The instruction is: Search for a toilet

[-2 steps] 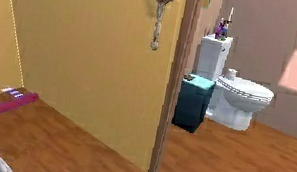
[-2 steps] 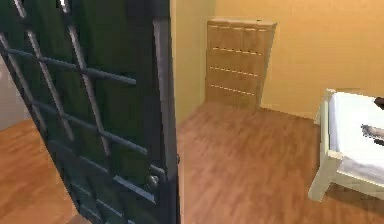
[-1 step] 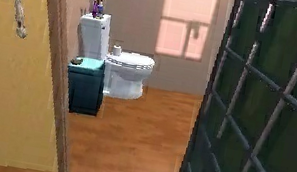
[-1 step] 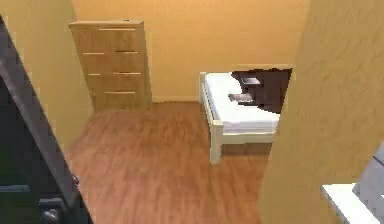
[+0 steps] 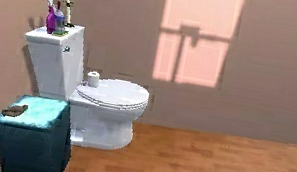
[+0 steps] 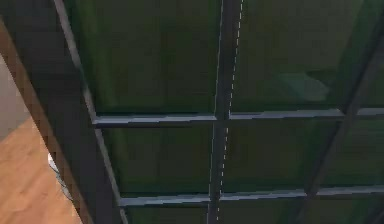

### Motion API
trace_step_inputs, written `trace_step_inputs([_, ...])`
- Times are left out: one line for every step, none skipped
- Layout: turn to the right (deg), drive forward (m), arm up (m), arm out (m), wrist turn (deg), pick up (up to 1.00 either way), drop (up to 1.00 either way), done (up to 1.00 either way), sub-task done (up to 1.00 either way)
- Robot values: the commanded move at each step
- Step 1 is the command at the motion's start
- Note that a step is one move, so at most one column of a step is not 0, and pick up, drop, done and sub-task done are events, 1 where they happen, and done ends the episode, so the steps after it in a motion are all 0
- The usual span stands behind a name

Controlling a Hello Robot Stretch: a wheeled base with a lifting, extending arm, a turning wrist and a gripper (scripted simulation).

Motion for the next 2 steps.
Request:
trace_step_inputs([0.0, 0.35, 0.0, 0.0, 0.0, 0.0, 0.0, 0.0, 0.0])
trace_step_inputs([3.0, 0.0, 0.0, 0.0, 0.0, 0.0, 0.0, 0.0, 0.0])
